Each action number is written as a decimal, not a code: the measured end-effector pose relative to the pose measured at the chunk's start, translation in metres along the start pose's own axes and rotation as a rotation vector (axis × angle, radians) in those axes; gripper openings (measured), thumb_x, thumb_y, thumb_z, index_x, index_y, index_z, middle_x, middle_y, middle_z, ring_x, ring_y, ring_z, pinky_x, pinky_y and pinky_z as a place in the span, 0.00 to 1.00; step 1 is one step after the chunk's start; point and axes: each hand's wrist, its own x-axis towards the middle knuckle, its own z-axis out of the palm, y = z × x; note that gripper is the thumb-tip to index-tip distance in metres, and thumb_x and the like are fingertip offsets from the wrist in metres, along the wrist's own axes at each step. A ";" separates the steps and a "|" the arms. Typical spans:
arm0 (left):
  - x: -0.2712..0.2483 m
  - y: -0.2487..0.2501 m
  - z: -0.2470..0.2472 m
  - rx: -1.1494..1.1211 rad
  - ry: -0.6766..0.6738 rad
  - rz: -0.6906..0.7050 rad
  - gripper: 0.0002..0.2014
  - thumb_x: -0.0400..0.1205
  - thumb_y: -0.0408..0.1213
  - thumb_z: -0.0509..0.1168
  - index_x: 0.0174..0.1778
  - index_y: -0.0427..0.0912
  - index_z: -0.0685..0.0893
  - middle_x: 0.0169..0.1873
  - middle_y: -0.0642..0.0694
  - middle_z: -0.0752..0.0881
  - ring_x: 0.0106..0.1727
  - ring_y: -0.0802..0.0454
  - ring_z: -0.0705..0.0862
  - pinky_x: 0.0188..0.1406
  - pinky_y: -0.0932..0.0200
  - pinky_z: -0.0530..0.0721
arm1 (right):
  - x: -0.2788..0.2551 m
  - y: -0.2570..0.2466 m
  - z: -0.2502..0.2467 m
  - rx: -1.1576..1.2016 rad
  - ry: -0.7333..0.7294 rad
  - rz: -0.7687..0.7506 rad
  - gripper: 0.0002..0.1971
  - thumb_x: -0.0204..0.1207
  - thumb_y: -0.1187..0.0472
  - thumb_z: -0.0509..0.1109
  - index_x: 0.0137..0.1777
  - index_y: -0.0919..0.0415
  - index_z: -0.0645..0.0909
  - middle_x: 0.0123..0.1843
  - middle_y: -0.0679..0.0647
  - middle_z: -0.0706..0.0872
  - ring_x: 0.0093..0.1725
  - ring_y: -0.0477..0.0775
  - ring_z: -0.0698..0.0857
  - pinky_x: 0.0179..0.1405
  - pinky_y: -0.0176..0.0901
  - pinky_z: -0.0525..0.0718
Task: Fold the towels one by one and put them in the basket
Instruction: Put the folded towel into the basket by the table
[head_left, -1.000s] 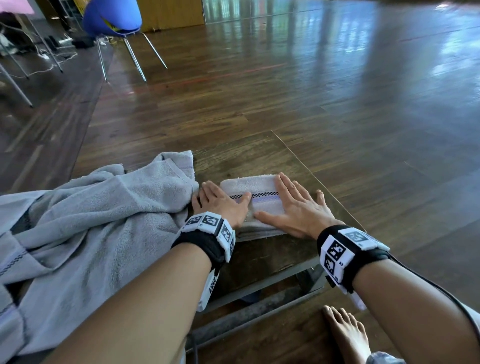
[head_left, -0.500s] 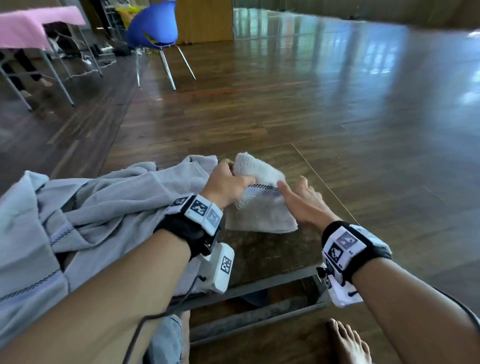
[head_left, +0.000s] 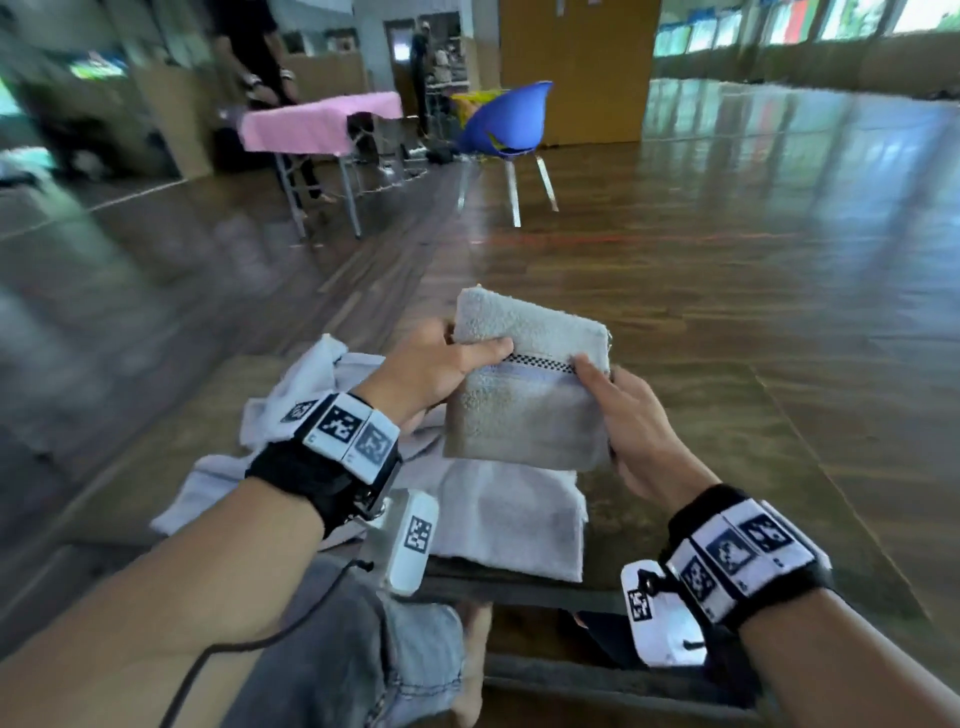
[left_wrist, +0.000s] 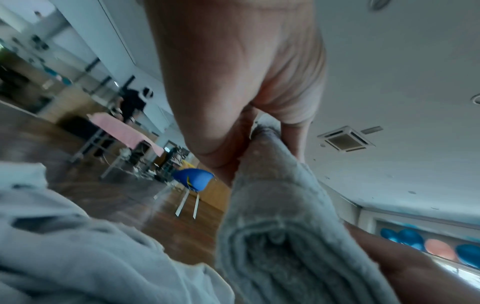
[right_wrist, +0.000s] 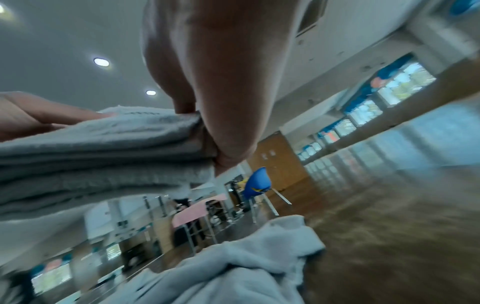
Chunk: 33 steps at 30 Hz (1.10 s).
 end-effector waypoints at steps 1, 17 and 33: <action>-0.010 0.004 -0.014 0.013 0.033 -0.004 0.08 0.80 0.34 0.74 0.51 0.35 0.90 0.48 0.41 0.94 0.48 0.46 0.93 0.44 0.56 0.91 | 0.002 -0.004 0.015 -0.053 -0.013 -0.025 0.25 0.82 0.39 0.70 0.61 0.62 0.85 0.56 0.58 0.94 0.55 0.61 0.93 0.52 0.57 0.92; -0.193 -0.036 -0.236 -0.101 0.616 -0.150 0.16 0.75 0.44 0.79 0.58 0.47 0.89 0.51 0.47 0.93 0.53 0.45 0.92 0.53 0.48 0.88 | -0.043 -0.020 0.289 -0.499 -0.500 -0.166 0.19 0.88 0.43 0.60 0.48 0.56 0.83 0.46 0.47 0.90 0.47 0.47 0.87 0.45 0.46 0.85; -0.313 -0.341 -0.394 0.201 0.704 -0.749 0.30 0.76 0.30 0.68 0.76 0.41 0.72 0.61 0.42 0.84 0.61 0.43 0.83 0.52 0.61 0.76 | -0.128 0.272 0.521 -0.701 -0.800 0.454 0.12 0.78 0.64 0.65 0.55 0.68 0.87 0.54 0.64 0.90 0.56 0.64 0.88 0.50 0.48 0.84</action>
